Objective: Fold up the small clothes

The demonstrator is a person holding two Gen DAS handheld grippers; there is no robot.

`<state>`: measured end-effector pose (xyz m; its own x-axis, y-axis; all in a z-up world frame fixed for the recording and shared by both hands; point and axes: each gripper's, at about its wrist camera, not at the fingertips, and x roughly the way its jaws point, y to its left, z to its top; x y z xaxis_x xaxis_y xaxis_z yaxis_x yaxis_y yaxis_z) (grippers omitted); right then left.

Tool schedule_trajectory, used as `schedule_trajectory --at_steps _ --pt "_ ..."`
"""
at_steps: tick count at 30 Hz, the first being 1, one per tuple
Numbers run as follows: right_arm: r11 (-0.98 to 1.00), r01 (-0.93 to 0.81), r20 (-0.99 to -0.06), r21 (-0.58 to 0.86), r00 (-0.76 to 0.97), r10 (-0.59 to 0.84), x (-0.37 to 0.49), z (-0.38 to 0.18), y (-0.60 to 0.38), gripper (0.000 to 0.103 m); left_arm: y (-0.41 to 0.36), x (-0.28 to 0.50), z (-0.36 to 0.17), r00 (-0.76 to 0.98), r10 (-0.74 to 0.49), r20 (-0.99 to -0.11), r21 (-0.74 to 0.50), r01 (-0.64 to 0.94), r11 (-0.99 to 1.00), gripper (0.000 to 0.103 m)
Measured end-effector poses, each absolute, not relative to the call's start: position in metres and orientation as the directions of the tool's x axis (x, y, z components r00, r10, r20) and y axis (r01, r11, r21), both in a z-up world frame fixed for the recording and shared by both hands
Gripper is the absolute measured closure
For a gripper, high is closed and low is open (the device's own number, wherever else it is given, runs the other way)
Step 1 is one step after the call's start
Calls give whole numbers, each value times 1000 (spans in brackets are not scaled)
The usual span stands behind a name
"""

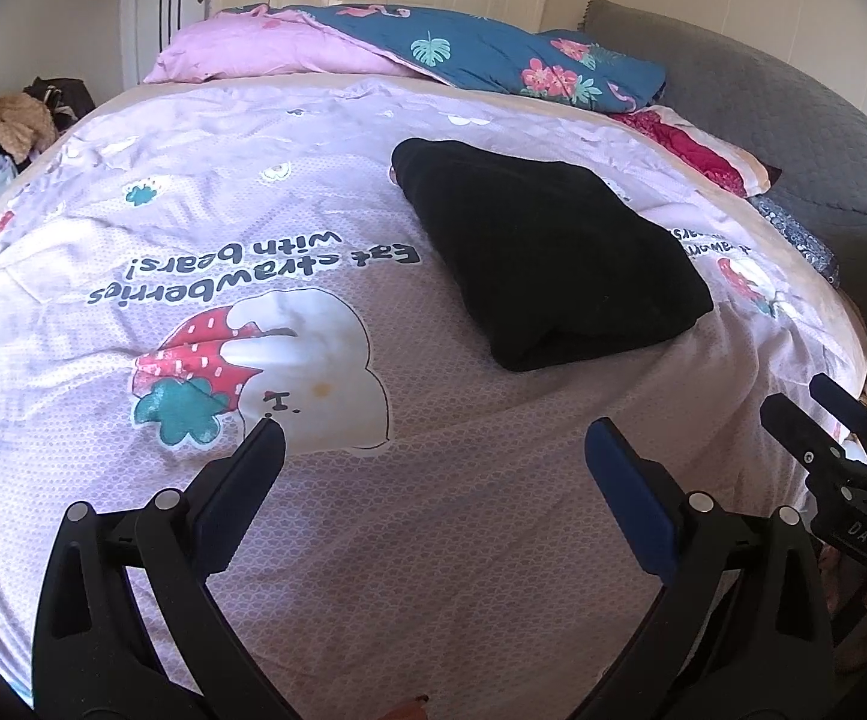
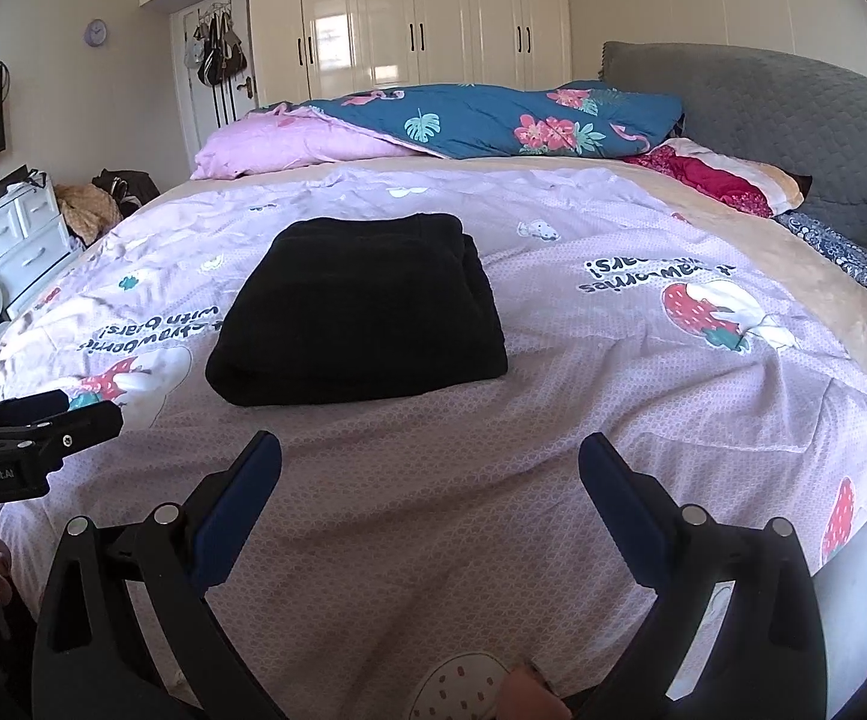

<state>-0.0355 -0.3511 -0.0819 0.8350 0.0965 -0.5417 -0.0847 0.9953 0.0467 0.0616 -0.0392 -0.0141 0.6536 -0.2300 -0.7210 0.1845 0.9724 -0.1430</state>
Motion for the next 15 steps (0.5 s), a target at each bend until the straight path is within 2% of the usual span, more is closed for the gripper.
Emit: schedule_trajectory --at_steps 15 --pt "995 -82 -546 51 832 96 -35 -83 -351 4 -39 61 -14 655 -218 -724 -132 178 975 9"
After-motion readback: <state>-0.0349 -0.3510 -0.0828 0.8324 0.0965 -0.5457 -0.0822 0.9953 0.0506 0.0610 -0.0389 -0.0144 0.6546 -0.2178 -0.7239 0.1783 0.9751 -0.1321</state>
